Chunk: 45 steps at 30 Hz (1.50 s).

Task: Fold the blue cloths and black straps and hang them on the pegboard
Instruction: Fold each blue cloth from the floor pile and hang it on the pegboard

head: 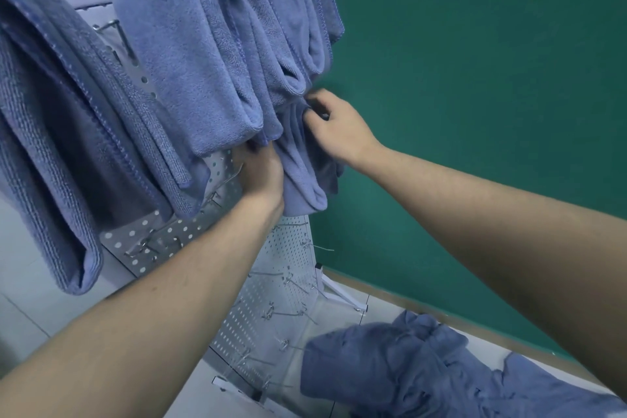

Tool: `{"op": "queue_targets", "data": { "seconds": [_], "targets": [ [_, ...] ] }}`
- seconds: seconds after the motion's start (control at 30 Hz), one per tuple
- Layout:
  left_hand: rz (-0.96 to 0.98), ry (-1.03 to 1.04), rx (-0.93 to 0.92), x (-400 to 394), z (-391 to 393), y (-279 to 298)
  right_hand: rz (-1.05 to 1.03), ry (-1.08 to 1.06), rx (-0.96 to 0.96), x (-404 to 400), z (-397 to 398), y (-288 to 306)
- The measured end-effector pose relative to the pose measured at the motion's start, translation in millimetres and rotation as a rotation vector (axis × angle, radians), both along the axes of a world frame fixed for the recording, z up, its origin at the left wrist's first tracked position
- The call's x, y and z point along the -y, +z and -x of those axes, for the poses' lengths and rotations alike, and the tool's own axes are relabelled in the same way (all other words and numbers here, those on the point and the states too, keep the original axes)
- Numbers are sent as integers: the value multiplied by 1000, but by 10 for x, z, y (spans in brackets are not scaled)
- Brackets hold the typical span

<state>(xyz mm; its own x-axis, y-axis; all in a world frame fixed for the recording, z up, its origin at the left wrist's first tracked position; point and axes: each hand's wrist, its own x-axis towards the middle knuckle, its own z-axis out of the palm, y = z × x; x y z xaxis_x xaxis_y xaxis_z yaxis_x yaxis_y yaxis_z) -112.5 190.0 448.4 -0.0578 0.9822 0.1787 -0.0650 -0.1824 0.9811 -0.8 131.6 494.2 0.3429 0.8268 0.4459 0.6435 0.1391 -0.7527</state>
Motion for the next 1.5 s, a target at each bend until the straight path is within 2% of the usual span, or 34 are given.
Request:
{"op": "queue_targets", "data": {
  "seconds": [0.13,0.23,0.33,0.43,0.63,0.73,0.87,0.97,1.03,1.1,1.23,1.4,1.5],
  "targets": [
    [-97,79,25,52,8,27,68,-40,50,-15,27,-19],
    [-158,142,-67,56,-6,33,179,-95,135,-47,-26,-32],
    [-172,199,-137,80,-27,12,184,-139,174,-36,-44,-42],
    [-156,204,-142,172,-58,-18,174,-10,61,14,-9,-53],
    [-286,99,-431,69,72,-163,257,62,-1,-7,2,-115],
    [-268,68,-497,82,97,-155,339,78,-100,-55,10,-153],
    [-280,91,-725,223,71,-241,416,57,-306,-108,66,-301],
    [-305,86,-698,227,87,-359,379,39,-444,-102,58,-318],
    [-359,117,-670,190,125,-399,343,102,-472,-90,43,-349],
    [-339,127,-635,175,144,-409,292,163,-378,-97,31,-454],
    [-369,128,-537,234,148,-423,158,99,-228,-172,-44,-593],
    [-353,8,-607,292,185,-513,235,113,-192,-125,-27,-543],
    [-316,-32,-554,305,265,-541,234,115,-231,-44,-40,-514]
  ]
}}
